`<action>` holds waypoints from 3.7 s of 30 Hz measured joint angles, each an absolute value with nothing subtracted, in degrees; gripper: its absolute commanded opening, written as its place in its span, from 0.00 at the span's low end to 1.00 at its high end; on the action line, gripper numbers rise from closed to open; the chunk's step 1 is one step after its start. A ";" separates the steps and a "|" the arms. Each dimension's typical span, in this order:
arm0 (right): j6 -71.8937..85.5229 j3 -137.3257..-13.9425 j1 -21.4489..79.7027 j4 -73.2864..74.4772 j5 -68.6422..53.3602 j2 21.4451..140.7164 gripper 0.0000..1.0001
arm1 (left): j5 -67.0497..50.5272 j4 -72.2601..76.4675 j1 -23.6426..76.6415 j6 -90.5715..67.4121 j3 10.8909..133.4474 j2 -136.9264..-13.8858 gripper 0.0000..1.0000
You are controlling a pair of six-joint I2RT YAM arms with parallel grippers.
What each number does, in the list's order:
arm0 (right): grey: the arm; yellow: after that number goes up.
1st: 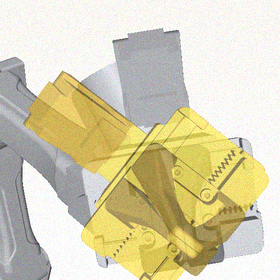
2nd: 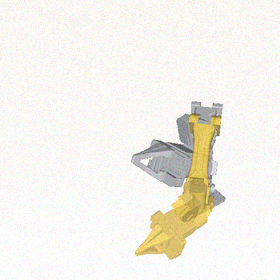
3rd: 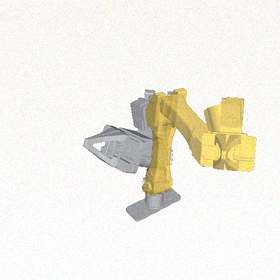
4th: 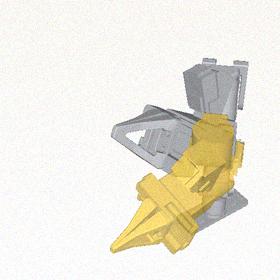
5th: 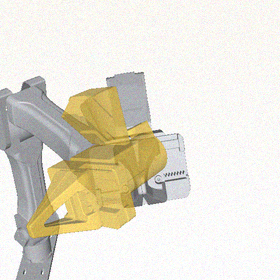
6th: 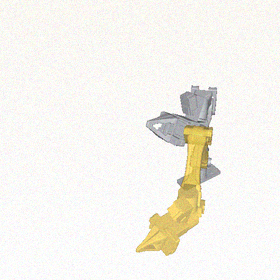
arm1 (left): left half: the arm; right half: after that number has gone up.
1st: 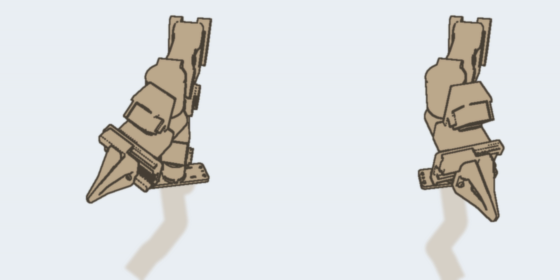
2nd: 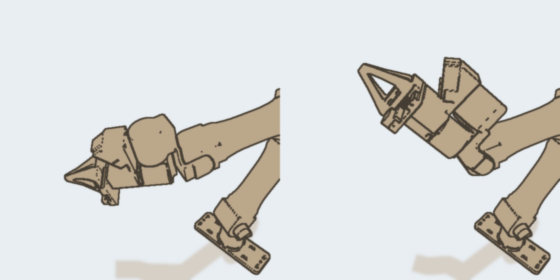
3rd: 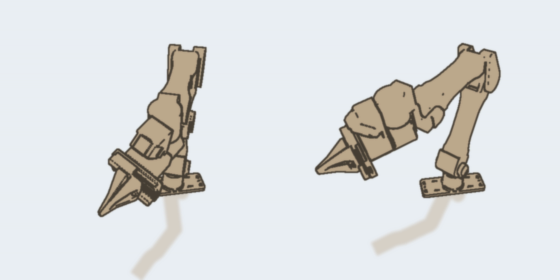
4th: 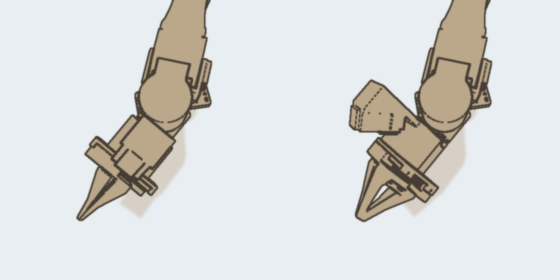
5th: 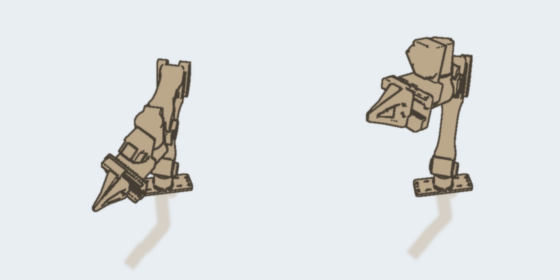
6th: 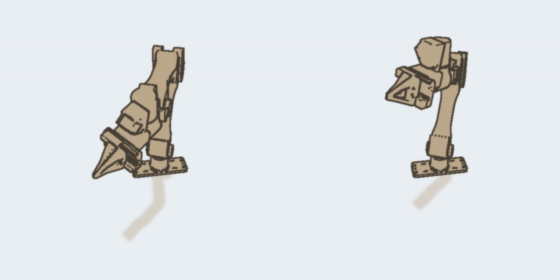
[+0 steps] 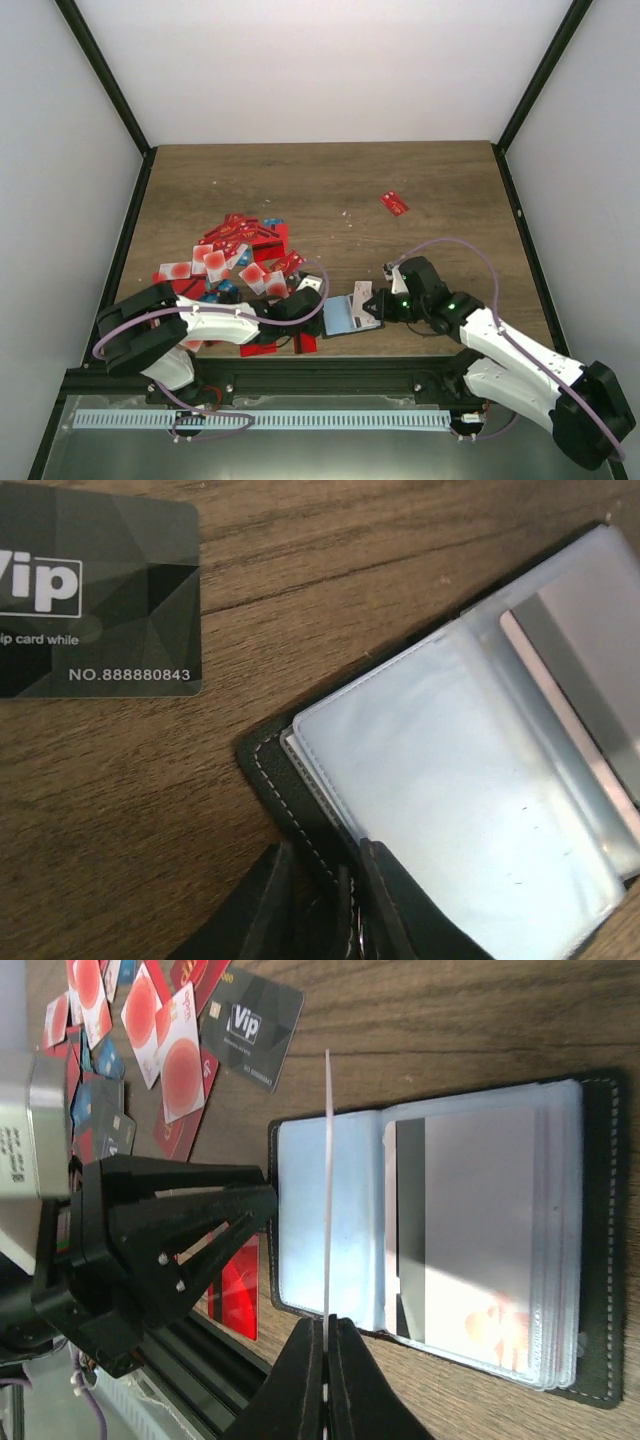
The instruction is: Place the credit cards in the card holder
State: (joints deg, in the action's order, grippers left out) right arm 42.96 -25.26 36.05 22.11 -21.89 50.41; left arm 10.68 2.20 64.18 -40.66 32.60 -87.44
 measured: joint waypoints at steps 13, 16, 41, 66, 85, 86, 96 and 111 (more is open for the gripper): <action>41.04 -23.51 36.05 15.46 -28.47 58.24 0.01 | 15.18 -1.93 63.48 -35.75 32.80 -86.21 0.08; 40.97 -23.51 36.05 13.78 -29.04 59.79 0.01 | 16.14 -3.90 62.70 -34.33 32.80 -84.82 0.14; 48.62 -18.31 36.05 -2.79 -34.98 68.34 0.01 | 11.00 -6.09 61.95 -38.96 31.00 -80.73 0.26; 48.40 -17.08 36.05 -6.37 -33.01 71.11 0.01 | 9.80 -4.23 61.98 -40.42 29.87 -81.67 0.22; 50.11 -16.58 35.81 -10.57 -39.86 72.88 0.01 | 10.00 -2.42 62.17 -41.60 29.87 -82.63 0.17; 50.22 -16.38 35.81 -10.90 -40.14 72.88 0.01 | 10.02 -2.37 62.19 -41.63 29.87 -82.65 0.17; 51.64 -14.76 35.81 -13.23 -42.24 73.84 0.01 | 10.24 -2.13 62.30 -41.87 29.87 -82.87 0.16; 52.40 -15.18 35.79 -19.73 -46.13 81.67 0.01 | 10.24 -1.06 62.30 -41.89 29.89 -83.42 0.15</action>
State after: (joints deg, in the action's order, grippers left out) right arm 52.40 -15.18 35.79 -19.73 -46.13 81.67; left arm 10.24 -1.06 62.30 -41.89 29.89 -83.42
